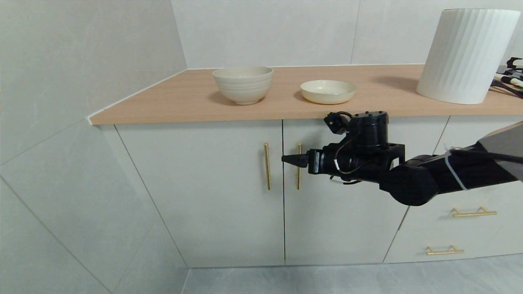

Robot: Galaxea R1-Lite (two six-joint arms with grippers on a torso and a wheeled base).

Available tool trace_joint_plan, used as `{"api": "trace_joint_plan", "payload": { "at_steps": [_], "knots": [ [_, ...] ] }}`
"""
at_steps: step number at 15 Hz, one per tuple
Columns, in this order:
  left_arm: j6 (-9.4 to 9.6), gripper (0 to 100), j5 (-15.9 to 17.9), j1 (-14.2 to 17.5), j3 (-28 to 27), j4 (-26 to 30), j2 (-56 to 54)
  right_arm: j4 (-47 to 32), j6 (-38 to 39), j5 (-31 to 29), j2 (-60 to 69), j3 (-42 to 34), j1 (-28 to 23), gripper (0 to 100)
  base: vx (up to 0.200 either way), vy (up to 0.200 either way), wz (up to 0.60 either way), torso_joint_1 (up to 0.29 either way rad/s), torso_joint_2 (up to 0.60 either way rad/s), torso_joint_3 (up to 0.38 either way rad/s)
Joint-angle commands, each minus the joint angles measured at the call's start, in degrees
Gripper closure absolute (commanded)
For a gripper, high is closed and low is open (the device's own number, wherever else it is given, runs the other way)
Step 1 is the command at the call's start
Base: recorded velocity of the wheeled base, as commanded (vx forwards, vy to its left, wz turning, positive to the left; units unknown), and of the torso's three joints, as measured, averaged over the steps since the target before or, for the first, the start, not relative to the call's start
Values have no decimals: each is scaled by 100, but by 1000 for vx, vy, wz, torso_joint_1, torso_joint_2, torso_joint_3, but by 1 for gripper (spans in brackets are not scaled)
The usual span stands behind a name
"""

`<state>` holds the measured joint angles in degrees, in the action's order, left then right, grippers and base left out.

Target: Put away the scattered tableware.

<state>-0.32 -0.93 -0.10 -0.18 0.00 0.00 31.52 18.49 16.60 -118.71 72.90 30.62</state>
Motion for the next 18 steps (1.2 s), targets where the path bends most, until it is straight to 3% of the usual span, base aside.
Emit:
{"api": "trace_joint_plan", "payload": {
  "at_steps": [1,8,18],
  "knots": [
    [-3,0,-4,1,1,-9,0,20,5,10,-249,31,5,0,0,0,0,0,0,0],
    [-3,0,-4,1,1,0,0,706,348,-122,-592,137,242,0,0,0,0,0,0,0],
    [-3,0,-4,1,1,0,0,732,427,-43,-302,-224,409,0,0,0,0,0,0,0]
  ]
}}
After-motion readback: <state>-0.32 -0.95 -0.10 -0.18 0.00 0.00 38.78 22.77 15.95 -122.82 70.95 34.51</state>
